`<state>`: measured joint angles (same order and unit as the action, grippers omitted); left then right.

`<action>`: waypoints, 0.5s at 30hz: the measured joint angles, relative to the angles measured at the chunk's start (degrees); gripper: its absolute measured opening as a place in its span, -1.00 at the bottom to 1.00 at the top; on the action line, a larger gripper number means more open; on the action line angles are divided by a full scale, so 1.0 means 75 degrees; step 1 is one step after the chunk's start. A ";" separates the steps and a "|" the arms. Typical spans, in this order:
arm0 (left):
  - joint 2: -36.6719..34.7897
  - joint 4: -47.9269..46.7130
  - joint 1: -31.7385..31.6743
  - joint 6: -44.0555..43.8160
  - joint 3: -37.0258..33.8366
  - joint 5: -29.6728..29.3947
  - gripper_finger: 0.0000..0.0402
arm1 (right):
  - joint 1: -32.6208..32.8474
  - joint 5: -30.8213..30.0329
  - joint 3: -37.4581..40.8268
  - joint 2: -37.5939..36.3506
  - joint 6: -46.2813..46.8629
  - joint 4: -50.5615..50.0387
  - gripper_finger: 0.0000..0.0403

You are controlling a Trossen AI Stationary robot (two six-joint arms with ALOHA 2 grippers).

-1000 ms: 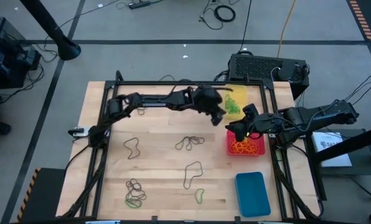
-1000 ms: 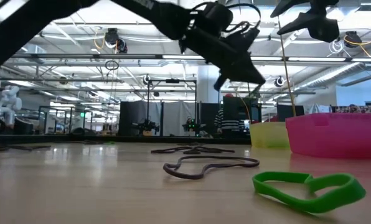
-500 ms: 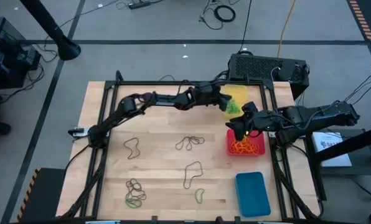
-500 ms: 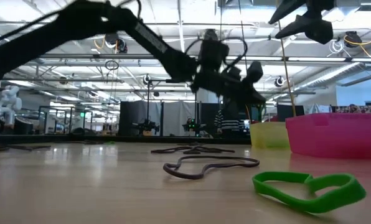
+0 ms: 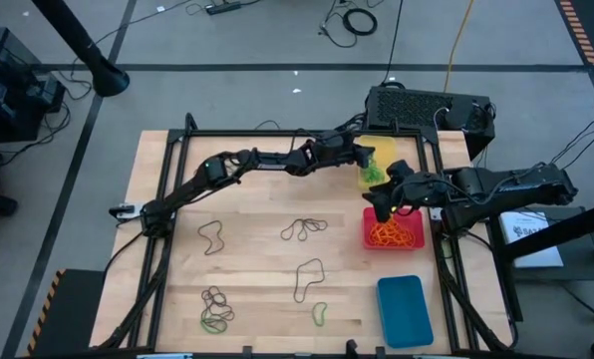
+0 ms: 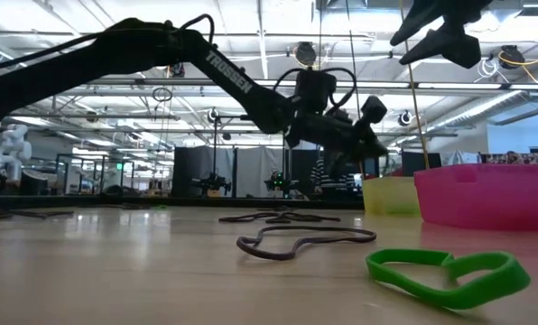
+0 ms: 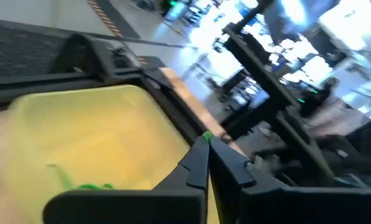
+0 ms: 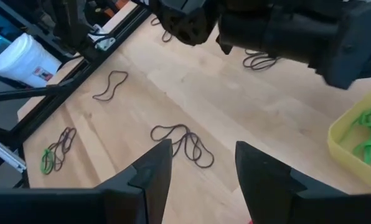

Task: Sort rubber bands into baskets
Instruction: Put the green rubber band into the yellow bin

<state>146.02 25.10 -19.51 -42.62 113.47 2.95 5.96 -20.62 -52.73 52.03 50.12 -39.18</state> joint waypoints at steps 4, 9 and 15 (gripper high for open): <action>0.0009 -0.0068 -0.0014 -0.0002 0.0000 -0.0234 -0.78 | 0.0000 0.0021 0.0000 0.0000 0.0009 -0.0003 -0.16; 0.0006 -0.0192 -0.0005 -0.0002 0.0000 -0.0151 -0.59 | 0.0000 0.0021 0.0000 0.0000 0.0001 -0.0003 -0.16; 0.0006 -0.0298 -0.0003 -0.0004 0.0000 0.0193 -0.46 | 0.0000 0.0015 0.0000 -0.0125 -0.0031 -0.0006 -0.16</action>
<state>146.06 22.86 -19.53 -42.65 113.47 4.40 5.96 -20.52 -52.73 51.09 49.89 -39.22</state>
